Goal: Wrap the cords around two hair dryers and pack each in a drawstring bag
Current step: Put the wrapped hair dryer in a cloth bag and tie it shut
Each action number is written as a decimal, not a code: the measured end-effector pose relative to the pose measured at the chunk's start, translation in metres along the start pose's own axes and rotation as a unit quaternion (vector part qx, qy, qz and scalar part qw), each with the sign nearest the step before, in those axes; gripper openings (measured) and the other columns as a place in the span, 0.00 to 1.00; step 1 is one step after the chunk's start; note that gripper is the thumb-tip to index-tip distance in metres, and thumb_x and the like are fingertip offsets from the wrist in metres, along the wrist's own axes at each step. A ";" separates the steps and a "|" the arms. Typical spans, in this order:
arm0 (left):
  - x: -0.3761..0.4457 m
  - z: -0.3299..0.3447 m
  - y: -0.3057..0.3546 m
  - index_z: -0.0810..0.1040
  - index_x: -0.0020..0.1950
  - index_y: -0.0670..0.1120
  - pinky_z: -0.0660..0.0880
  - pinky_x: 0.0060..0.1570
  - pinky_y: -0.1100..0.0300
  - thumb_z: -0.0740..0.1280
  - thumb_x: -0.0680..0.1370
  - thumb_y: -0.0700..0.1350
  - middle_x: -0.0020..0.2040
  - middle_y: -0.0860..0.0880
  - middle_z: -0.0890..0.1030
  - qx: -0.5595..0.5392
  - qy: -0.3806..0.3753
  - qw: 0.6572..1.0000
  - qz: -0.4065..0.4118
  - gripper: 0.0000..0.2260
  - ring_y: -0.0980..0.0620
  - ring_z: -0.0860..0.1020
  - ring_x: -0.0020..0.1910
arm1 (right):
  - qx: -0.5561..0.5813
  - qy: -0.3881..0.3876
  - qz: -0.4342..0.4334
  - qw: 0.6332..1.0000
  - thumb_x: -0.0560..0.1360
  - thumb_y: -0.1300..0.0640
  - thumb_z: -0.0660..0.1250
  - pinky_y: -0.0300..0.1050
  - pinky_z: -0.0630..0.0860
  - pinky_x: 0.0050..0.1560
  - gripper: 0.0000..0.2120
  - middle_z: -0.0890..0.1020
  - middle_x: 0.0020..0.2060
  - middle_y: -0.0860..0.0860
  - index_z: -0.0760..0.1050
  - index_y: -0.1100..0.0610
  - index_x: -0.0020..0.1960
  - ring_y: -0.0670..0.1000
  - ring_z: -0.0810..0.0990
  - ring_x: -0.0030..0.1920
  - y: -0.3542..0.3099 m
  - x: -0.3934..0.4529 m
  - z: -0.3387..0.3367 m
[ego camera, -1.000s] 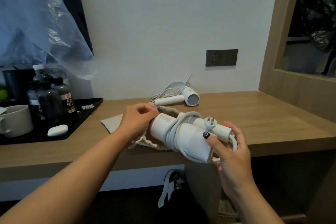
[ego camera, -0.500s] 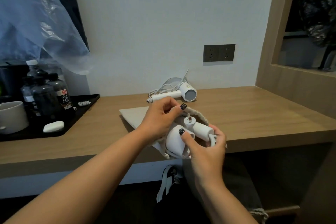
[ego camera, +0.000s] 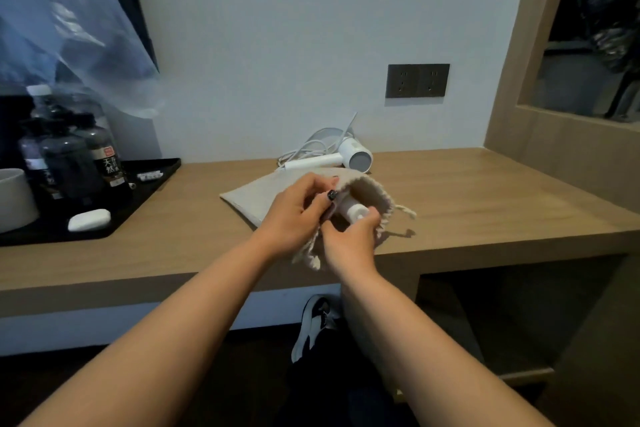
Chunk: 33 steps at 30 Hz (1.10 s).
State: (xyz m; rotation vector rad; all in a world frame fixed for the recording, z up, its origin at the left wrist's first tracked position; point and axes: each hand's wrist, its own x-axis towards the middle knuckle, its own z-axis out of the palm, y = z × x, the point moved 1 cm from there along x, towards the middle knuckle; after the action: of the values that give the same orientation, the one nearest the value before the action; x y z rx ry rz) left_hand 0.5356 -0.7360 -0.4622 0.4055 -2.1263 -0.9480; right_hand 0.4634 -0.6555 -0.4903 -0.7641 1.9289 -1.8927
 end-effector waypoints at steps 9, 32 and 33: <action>-0.032 -0.031 -0.050 0.55 0.78 0.55 0.54 0.76 0.45 0.63 0.70 0.53 0.80 0.53 0.55 0.167 -0.034 0.985 0.034 0.37 0.55 0.51 0.78 | -0.350 -0.135 -0.104 0.921 0.78 0.52 0.66 0.51 0.68 0.61 0.26 0.67 0.67 0.61 0.60 0.64 0.68 0.61 0.68 0.67 -0.002 0.026 0.005; 0.007 -0.080 -0.097 0.44 0.77 0.66 0.49 0.76 0.50 0.69 0.70 0.42 0.78 0.59 0.35 0.168 -0.072 0.978 -0.102 0.46 0.56 0.37 0.77 | -0.621 -0.137 -0.369 0.678 0.79 0.60 0.58 0.45 0.66 0.41 0.13 0.82 0.53 0.56 0.76 0.59 0.61 0.58 0.79 0.54 -0.005 0.076 0.084; 0.007 -0.081 -0.099 0.45 0.77 0.65 0.48 0.76 0.50 0.68 0.70 0.39 0.78 0.59 0.36 0.167 -0.066 0.979 -0.102 0.46 0.57 0.36 0.77 | -0.622 -0.123 -0.360 0.684 0.78 0.62 0.58 0.46 0.66 0.41 0.14 0.82 0.52 0.56 0.76 0.59 0.61 0.59 0.80 0.54 -0.004 0.079 0.085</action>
State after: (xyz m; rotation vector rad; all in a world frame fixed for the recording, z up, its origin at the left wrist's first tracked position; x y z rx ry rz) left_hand 0.5901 -0.8466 -0.4961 0.7591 -2.4067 -0.7443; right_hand 0.4503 -0.7703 -0.4809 -2.2320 2.7692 -0.2177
